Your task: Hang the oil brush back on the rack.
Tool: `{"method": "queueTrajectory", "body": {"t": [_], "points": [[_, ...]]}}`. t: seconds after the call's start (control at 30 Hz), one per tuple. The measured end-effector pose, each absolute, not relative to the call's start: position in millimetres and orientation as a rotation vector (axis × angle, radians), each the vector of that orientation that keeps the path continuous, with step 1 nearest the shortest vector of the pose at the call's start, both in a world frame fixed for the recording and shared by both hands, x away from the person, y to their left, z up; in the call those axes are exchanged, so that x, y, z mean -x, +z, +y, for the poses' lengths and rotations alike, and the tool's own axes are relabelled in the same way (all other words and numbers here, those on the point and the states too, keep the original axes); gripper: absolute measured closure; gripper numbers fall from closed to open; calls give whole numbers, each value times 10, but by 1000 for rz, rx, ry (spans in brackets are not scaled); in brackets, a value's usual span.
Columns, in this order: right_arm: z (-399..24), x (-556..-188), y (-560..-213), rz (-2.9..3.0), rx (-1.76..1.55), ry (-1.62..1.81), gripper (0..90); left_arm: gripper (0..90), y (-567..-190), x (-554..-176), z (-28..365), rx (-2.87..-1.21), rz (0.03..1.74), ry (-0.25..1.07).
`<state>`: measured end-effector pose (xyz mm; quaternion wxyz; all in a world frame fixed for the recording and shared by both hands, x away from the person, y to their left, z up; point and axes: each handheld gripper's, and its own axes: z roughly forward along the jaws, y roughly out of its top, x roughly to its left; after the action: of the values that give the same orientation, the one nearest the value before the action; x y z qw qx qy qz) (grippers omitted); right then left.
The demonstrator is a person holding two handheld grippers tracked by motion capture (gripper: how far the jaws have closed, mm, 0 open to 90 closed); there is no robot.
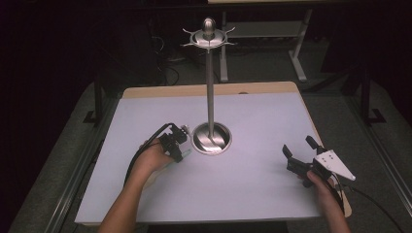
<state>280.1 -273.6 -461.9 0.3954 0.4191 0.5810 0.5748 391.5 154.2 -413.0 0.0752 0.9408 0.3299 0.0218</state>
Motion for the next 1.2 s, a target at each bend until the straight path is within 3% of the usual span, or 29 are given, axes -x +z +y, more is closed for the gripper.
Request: {"method": "queueTrajectory", "body": {"t": [0.5,1.2], "points": [[-2739,-2802,-4619,1475,-1062,1459,104,779,-4020,-3906,1741,-2675,989,31],[-2737,-2802,-4619,1476,-1062,1459,104,778,-3721,-3716,2436,-2207,827,35]]}}
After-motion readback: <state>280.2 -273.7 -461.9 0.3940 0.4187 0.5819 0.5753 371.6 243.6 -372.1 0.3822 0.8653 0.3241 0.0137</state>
